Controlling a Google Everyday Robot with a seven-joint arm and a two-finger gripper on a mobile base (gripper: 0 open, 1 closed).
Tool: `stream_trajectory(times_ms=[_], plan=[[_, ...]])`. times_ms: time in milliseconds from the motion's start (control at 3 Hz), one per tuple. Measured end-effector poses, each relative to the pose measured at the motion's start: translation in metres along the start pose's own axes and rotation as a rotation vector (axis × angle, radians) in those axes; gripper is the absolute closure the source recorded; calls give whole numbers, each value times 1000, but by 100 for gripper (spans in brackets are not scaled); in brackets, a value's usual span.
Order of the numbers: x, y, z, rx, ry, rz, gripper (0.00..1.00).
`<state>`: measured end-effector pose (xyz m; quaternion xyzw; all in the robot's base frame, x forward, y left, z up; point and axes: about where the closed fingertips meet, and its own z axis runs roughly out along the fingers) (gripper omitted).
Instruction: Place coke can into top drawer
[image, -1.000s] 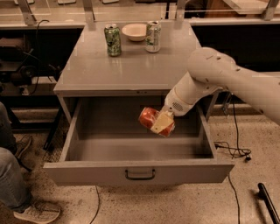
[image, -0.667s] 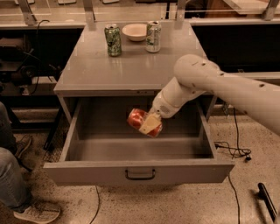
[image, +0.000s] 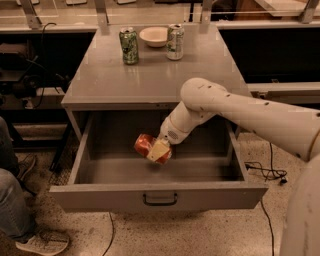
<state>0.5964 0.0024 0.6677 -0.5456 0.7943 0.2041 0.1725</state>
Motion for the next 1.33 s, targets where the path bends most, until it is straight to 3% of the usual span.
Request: stream_trajectory(times_ms=[333, 667, 1333], plan=[[4, 1, 23, -20, 10, 21, 15], [15, -1, 24, 5, 25, 53, 0], [62, -5, -43, 166, 62, 155, 0]])
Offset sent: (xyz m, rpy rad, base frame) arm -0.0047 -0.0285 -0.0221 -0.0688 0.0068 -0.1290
